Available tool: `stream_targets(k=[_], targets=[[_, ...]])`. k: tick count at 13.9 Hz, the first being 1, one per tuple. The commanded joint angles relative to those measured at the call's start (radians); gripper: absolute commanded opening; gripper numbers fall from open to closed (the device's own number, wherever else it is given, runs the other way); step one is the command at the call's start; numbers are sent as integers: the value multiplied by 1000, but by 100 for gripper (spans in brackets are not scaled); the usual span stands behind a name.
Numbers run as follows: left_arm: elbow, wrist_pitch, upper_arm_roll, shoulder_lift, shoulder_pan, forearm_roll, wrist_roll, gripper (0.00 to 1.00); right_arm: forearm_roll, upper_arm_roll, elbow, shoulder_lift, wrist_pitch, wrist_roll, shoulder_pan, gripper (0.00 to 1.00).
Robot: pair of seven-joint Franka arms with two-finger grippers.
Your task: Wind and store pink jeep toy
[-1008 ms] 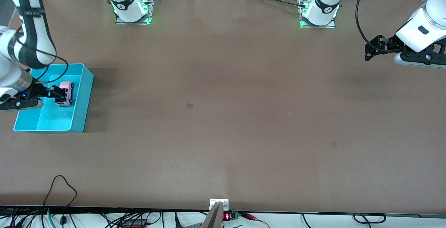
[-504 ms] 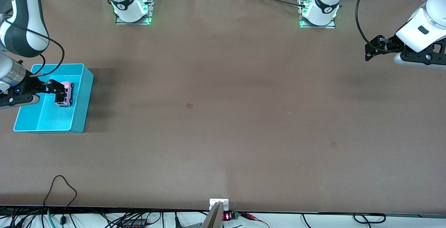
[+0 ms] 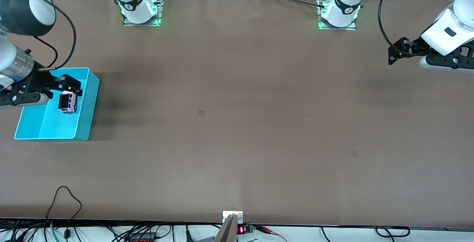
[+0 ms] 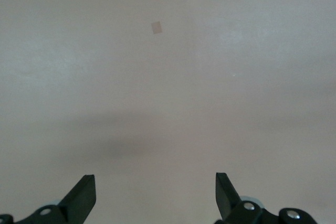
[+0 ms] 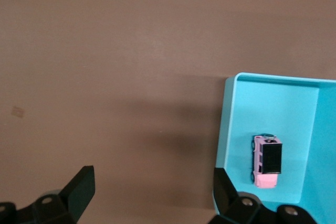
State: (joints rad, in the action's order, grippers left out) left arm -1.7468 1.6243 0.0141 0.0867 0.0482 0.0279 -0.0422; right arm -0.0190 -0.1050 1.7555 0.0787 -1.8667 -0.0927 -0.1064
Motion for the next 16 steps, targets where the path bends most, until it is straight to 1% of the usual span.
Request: stream_targets(k=[1,4,7,10,12,16], targets=[[23,-23,-5,-4,2,-11,4,100,-6,96,-17,-54,75,48,65,100],[23,-26,-5,-2,2,-11,4,100,4,102,-30,-106,125,44,60,100],[23,-41,-5,-2,2,-11,1,100,7,105,-34,-146,178,91,53,100],[23,-41,-5,-2,2,-11,1,100,7,137,-16,-189,207,145,51,100],[23,-41,-5,-4,2,-11,1,100,7,139,-25,-191,195,134,53,100],[23,-41,-5,-2,2,-11,1,100,2,137,-89,-137,196,134,60,100]])
